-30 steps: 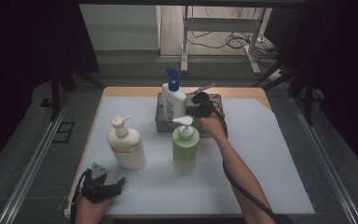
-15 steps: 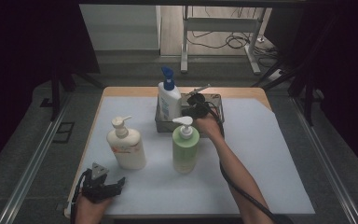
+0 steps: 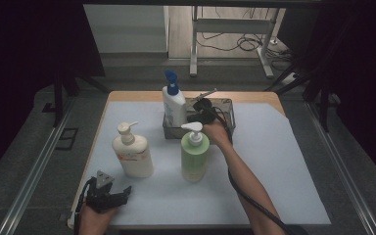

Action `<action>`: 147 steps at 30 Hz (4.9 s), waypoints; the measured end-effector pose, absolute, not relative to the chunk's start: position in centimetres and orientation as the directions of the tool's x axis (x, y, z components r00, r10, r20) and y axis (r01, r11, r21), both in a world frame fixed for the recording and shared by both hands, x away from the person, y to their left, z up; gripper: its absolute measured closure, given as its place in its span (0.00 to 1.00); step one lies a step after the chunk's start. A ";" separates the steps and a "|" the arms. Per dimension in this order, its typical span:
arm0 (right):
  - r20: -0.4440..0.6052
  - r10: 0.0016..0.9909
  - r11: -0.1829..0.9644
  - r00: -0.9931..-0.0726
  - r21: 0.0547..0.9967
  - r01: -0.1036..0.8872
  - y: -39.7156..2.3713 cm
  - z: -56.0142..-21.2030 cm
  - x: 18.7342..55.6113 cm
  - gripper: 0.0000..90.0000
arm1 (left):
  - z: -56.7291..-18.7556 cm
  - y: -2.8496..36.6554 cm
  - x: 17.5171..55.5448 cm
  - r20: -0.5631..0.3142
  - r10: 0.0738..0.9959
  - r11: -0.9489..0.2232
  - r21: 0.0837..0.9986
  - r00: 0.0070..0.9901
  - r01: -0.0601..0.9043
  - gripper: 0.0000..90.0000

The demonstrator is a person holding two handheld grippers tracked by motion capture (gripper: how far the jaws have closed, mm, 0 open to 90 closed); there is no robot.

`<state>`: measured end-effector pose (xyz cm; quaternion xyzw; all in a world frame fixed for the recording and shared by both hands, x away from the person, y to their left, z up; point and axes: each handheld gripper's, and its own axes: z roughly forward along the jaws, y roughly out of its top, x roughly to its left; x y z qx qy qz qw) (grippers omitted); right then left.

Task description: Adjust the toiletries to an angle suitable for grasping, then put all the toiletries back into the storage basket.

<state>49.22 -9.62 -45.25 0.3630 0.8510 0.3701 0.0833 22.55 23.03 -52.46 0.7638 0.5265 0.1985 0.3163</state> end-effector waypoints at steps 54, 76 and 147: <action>0.111 0.596 0.495 -0.795 0.729 0.473 -10.7 -43.2 46.6 0.70 | -52.5 23.0 22.5 -0.029 0.930 -0.245 0.694 0.367 0.677 0.19; 0.042 0.617 0.521 -0.786 0.727 0.448 -13.2 -41.8 44.4 0.25 | -52.5 23.0 22.5 -0.028 0.930 -0.246 0.694 0.368 0.676 0.19; 0.166 0.466 0.495 -0.869 0.765 0.412 -20.2 -43.4 34.0 0.02 | -52.5 23.0 22.4 -0.023 0.930 -0.247 0.697 0.366 0.673 0.19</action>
